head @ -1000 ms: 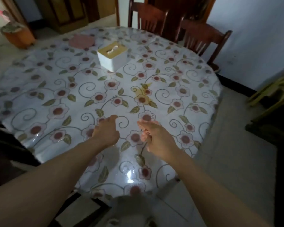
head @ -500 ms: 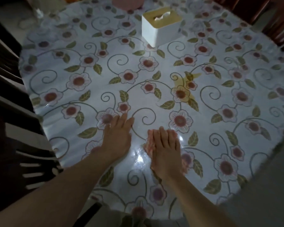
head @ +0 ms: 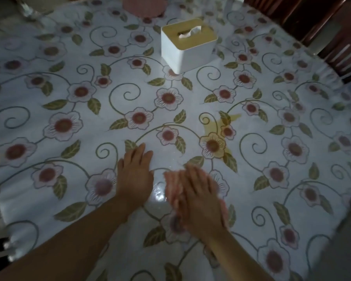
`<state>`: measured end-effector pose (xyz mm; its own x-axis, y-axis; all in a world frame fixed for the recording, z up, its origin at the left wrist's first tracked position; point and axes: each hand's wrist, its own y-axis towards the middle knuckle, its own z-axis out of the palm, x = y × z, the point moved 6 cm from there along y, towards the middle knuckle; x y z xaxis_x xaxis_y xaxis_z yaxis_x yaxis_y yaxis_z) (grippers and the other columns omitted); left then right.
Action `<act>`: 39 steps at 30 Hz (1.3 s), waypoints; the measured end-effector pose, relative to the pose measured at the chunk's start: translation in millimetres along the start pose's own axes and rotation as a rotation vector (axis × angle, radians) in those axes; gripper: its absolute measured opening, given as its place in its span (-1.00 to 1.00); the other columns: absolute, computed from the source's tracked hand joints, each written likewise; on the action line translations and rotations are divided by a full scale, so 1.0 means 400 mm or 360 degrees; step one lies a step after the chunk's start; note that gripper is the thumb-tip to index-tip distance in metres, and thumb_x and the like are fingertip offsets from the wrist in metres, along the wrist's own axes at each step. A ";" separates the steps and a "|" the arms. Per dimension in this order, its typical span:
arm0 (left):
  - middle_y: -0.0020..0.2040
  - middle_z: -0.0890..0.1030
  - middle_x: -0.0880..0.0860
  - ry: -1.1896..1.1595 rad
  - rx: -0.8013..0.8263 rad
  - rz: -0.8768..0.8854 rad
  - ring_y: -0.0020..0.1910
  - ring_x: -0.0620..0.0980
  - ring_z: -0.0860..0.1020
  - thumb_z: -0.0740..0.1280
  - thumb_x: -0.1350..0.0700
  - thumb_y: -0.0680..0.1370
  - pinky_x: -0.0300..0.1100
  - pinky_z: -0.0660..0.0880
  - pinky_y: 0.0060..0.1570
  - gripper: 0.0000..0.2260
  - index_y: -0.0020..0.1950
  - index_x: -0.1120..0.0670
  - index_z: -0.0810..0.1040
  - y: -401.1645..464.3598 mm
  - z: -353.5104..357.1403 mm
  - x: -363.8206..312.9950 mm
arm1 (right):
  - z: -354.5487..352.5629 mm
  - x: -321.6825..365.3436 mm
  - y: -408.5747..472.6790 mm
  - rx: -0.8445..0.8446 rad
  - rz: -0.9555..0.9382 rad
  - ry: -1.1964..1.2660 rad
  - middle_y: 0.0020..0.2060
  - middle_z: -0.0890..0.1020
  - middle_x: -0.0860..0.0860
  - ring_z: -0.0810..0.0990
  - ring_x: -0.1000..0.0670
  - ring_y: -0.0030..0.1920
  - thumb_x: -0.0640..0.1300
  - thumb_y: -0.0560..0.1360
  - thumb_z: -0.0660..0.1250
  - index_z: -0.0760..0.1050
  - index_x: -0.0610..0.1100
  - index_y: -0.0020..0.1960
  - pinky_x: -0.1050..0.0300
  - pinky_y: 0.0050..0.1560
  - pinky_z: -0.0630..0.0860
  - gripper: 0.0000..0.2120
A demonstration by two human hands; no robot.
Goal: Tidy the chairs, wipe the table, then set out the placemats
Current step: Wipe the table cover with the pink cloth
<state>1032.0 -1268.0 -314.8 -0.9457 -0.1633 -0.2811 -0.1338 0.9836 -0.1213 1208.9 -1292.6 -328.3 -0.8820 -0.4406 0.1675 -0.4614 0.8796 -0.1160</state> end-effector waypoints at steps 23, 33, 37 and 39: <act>0.45 0.34 0.08 -0.0072 -0.0215 -0.0341 0.37 0.12 0.24 0.02 -0.01 0.47 0.13 0.28 0.26 -0.51 0.33 0.10 0.41 0.186 0.035 -0.159 | -0.129 -0.327 0.344 -0.0478 0.0197 0.0566 0.47 0.26 -0.18 0.14 -0.10 0.51 -0.08 0.60 -0.12 0.19 -0.28 0.48 -0.10 0.48 0.16 -0.48; 0.44 0.35 0.06 -0.0063 -0.0214 -0.0358 0.35 0.10 0.24 0.04 0.06 0.45 0.12 0.28 0.26 -0.53 0.34 0.09 0.40 0.213 0.025 -0.162 | -0.128 -0.357 0.372 -0.0384 0.0012 0.0784 0.35 0.40 0.12 0.27 0.29 0.38 -0.17 0.65 0.03 0.38 -0.17 0.37 0.10 0.41 0.32 -0.66; 0.44 0.36 0.06 -0.0168 -0.0266 -0.0394 0.36 0.07 0.23 0.07 0.11 0.47 0.09 0.28 0.29 -0.54 0.36 0.09 0.39 0.213 0.016 -0.148 | -0.228 -0.325 0.407 -0.0687 -0.0083 0.1004 0.11 0.61 -0.09 0.57 0.07 0.11 -0.29 0.59 0.19 0.47 -0.29 0.23 0.23 0.12 0.53 -0.76; 0.43 0.38 0.09 -0.0201 -0.0298 -0.0374 0.35 0.10 0.25 0.04 0.09 0.44 0.10 0.30 0.29 -0.51 0.34 0.12 0.41 0.215 0.004 -0.141 | -0.263 -0.288 0.425 -0.0822 -0.0148 0.1141 0.11 0.60 -0.15 0.51 0.16 0.11 -0.29 0.58 0.19 0.49 -0.34 0.16 0.41 0.14 0.43 -0.79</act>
<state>1074.5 -1174.3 -310.9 -0.8398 -0.3843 -0.3835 -0.4073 0.9130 -0.0232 1241.9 -1073.4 -264.3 -0.4907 -0.4481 0.7473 -0.2745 0.8935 0.3555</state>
